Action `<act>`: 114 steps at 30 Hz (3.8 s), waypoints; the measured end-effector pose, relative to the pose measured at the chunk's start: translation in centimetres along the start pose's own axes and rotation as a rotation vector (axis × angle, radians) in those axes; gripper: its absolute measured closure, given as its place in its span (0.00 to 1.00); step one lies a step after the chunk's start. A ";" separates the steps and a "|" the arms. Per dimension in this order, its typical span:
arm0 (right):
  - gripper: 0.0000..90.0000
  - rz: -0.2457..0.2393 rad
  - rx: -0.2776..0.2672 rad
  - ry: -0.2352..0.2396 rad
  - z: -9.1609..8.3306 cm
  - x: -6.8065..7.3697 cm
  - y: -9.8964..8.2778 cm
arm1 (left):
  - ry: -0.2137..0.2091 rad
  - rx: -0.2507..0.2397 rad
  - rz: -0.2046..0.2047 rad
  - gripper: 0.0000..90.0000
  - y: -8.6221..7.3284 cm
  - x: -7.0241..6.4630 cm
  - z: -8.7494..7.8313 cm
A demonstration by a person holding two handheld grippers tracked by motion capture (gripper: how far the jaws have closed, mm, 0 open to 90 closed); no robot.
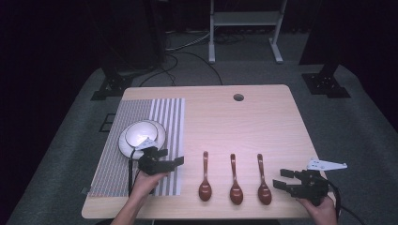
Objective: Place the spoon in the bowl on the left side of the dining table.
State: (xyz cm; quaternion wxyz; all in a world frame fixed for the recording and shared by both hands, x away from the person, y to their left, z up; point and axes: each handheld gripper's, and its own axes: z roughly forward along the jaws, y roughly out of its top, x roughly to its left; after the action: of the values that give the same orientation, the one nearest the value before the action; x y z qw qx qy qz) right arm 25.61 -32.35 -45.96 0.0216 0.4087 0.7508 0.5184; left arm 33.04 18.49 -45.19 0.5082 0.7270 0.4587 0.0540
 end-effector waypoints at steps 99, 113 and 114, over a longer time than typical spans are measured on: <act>0.92 -0.538 0.495 0.252 19.3 13.9 3.7 | -0.077 0.062 -0.006 0.07 -0.7 -1.7 2.3; 0.92 -0.574 0.484 0.244 19.1 14.1 3.5 | -0.130 0.085 -0.044 0.07 -0.2 -3.1 4.6; 0.92 -0.574 0.484 0.244 19.1 14.1 3.5 | -0.130 0.085 -0.044 0.07 -0.2 -3.1 4.6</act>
State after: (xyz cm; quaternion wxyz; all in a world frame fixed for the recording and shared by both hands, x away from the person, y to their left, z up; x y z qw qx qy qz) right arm 27.04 -8.38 -46.46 -0.0205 0.1108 0.9322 0.3439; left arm 33.61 13.09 -46.29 0.5068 0.7394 0.4425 -0.0241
